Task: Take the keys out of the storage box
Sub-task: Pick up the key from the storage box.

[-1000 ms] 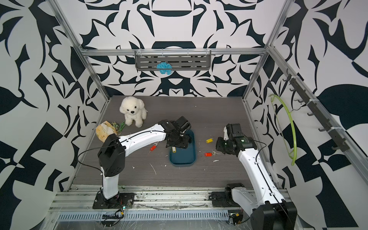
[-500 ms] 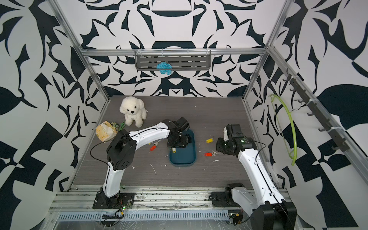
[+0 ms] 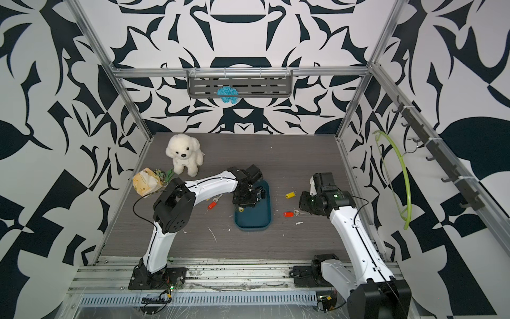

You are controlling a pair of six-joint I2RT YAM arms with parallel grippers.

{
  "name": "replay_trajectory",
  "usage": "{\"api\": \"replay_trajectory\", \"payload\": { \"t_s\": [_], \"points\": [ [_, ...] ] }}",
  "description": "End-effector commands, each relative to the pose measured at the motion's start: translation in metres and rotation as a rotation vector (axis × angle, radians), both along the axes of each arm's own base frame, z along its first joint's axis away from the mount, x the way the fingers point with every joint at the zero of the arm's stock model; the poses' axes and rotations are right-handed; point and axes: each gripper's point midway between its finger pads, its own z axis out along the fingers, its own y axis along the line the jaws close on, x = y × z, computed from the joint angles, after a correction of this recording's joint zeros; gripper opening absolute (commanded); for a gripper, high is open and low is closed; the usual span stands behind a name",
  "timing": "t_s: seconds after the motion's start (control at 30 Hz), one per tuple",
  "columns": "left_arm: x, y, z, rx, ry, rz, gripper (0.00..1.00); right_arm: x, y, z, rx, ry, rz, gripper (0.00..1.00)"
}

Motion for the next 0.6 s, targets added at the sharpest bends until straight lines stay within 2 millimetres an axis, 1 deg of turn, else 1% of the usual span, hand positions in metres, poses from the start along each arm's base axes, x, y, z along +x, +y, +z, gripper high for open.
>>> {"api": "replay_trajectory", "payload": {
  "t_s": [0.0,0.1,0.47,0.57],
  "points": [
    [0.0038,-0.0035,0.0005,-0.004,-0.001,-0.003,0.38,0.0011,-0.0019,0.0045,-0.015,-0.028,0.005,0.34],
    [0.0050,-0.0035,0.0006,0.000,-0.004,-0.005,0.32,0.0008,-0.0024,0.0039,-0.017,-0.027,0.004,0.34],
    [0.0069,0.0007,0.0014,0.026,-0.017,-0.014,0.15,0.0006,-0.0028,0.0038,-0.018,-0.027,0.002,0.34],
    [0.0070,0.0025,0.0022,0.034,-0.020,-0.016,0.08,0.0006,-0.0028,0.0039,-0.019,-0.027,0.003,0.34]
  ]
}}
